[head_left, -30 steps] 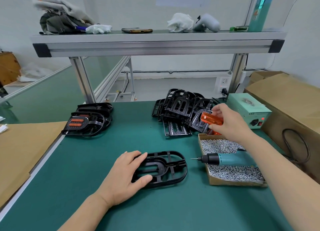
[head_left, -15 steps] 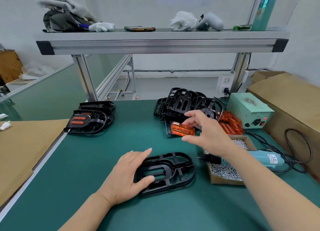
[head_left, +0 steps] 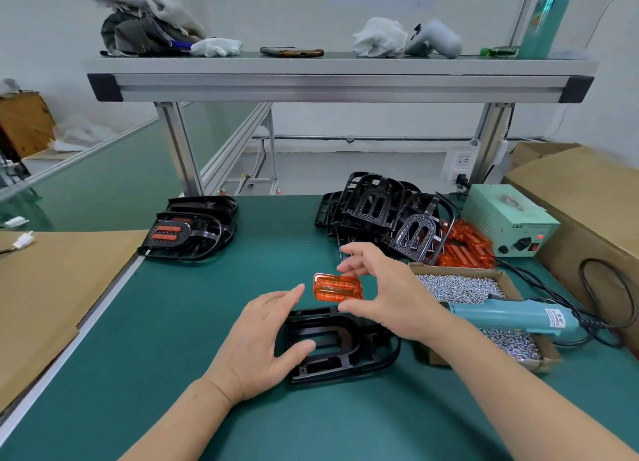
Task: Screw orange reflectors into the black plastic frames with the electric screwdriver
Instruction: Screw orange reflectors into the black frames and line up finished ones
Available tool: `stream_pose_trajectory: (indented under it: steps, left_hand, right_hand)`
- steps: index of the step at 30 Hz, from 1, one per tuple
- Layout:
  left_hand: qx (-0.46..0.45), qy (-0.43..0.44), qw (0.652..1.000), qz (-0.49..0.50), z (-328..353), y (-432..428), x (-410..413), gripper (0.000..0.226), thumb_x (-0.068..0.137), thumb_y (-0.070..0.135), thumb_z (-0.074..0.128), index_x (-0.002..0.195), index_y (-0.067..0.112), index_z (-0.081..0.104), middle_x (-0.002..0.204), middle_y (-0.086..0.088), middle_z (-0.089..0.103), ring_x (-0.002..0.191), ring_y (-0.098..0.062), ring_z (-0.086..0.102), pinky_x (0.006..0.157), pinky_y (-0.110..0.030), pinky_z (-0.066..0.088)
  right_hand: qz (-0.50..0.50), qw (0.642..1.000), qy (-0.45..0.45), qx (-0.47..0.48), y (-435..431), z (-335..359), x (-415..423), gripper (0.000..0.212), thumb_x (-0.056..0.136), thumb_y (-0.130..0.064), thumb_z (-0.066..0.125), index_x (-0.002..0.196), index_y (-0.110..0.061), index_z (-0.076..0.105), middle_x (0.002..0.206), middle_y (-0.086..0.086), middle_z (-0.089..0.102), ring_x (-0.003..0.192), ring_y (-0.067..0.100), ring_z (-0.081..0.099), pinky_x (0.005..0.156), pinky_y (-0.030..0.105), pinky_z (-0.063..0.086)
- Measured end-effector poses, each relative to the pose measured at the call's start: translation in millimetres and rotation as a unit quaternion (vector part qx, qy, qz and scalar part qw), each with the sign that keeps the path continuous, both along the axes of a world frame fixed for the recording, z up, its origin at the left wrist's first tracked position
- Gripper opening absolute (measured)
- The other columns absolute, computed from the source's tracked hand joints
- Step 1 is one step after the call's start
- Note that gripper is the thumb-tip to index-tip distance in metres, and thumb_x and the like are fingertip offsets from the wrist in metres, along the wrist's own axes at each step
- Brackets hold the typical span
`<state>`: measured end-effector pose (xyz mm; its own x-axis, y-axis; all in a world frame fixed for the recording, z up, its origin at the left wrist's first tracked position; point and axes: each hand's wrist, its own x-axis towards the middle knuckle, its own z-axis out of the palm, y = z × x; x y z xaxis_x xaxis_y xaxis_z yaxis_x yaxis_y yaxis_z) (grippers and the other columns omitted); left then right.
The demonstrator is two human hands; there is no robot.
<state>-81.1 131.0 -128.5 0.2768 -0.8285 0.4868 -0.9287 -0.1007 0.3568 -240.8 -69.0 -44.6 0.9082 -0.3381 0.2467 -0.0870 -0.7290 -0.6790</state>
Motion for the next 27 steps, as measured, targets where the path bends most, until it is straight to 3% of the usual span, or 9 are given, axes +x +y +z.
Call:
stream_pose_trajectory:
  steps: [7,9,11,13,16,18,23,27]
  left_hand:
    - [-0.089,-0.035,0.994,0.059,0.2,-0.9,-1.1,0.071,0.092,0.053,0.057,0.144,0.007,0.046,0.129,-0.001,0.059,0.123,-0.019,0.050,0.111,-0.029,0.034]
    - [-0.112,-0.043,0.991,0.063,0.5,-0.7,-0.2,0.067,0.095,0.052,0.054,0.142,0.005,0.047,0.127,-0.001,0.059,0.121,-0.020,0.050,0.110,-0.030,0.035]
    - [-0.121,-0.040,0.990,0.065,1.1,-0.3,0.2,0.064,0.097,0.052,0.050,0.139,0.004,0.050,0.124,-0.002,0.059,0.118,-0.021,0.051,0.107,-0.033,0.038]
    - [-0.126,-0.049,0.988,0.071,1.6,-0.4,0.4,0.056,0.098,0.051,0.050,0.126,0.003,0.058,0.117,-0.003,0.060,0.113,-0.023,0.053,0.104,-0.034,0.040]
    - [-0.132,-0.065,0.986,0.072,3.1,-1.5,1.4,0.042,0.099,0.045,0.051,0.090,0.007,0.066,0.099,-0.002,0.058,0.098,-0.023,0.053,0.092,-0.036,0.044]
    - [-0.135,-0.050,0.987,0.065,4.1,-1.9,2.5,0.040,0.098,0.039,0.053,0.077,0.008,0.065,0.090,-0.001,0.056,0.089,-0.023,0.051,0.084,-0.039,0.044]
    - [-0.145,-0.008,0.988,0.054,3.6,-4.0,4.8,0.039,0.099,0.030,0.051,0.074,0.006,0.069,0.084,0.000,0.057,0.083,-0.023,0.051,0.080,-0.039,0.045]
    - [-0.168,0.038,0.979,0.106,2.6,-2.0,8.0,0.040,0.096,0.031,0.051,0.070,0.005,0.067,0.084,0.001,0.057,0.084,-0.018,0.049,0.082,-0.023,0.042]
  right_hand:
    - [0.008,0.999,0.030,-0.011,15.3,-4.5,9.2,0.078,0.079,-0.026,0.084,0.142,-0.031,0.039,0.125,-0.017,0.059,0.113,-0.008,0.054,0.094,0.002,0.034]
    - [0.014,0.998,0.042,-0.033,20.2,-5.3,12.2,0.079,0.080,-0.028,0.083,0.144,-0.033,0.036,0.128,-0.016,0.058,0.115,-0.005,0.054,0.097,0.008,0.036]
    - [0.016,0.997,0.050,-0.061,24.5,-6.1,14.9,0.079,0.082,-0.030,0.081,0.146,-0.033,0.035,0.132,-0.014,0.058,0.119,0.002,0.054,0.104,0.023,0.040]
    - [0.012,0.995,0.050,-0.082,28.2,-7.1,16.8,0.076,0.084,-0.032,0.079,0.146,-0.032,0.036,0.133,-0.012,0.057,0.120,0.010,0.053,0.106,0.032,0.041]
    - [0.001,0.994,0.021,-0.108,35.9,-11.1,19.7,0.068,0.085,-0.033,0.076,0.143,-0.029,0.041,0.128,-0.010,0.059,0.116,0.015,0.054,0.103,0.034,0.042]
    - [-0.009,0.992,-0.005,-0.123,43.6,-15.6,22.9,0.064,0.087,-0.032,0.073,0.142,-0.023,0.043,0.126,-0.006,0.058,0.117,0.017,0.053,0.102,0.034,0.041]
    - [-0.024,0.986,-0.027,-0.163,67.2,-26.6,35.2,0.052,0.092,-0.035,0.065,0.136,-0.013,0.047,0.122,0.002,0.057,0.111,0.024,0.051,0.097,0.036,0.041]
    - [-0.032,0.982,-0.047,-0.178,81.8,-30.6,44.2,0.040,0.095,-0.036,0.061,0.126,-0.012,0.051,0.112,0.003,0.056,0.100,0.025,0.050,0.089,0.038,0.043]
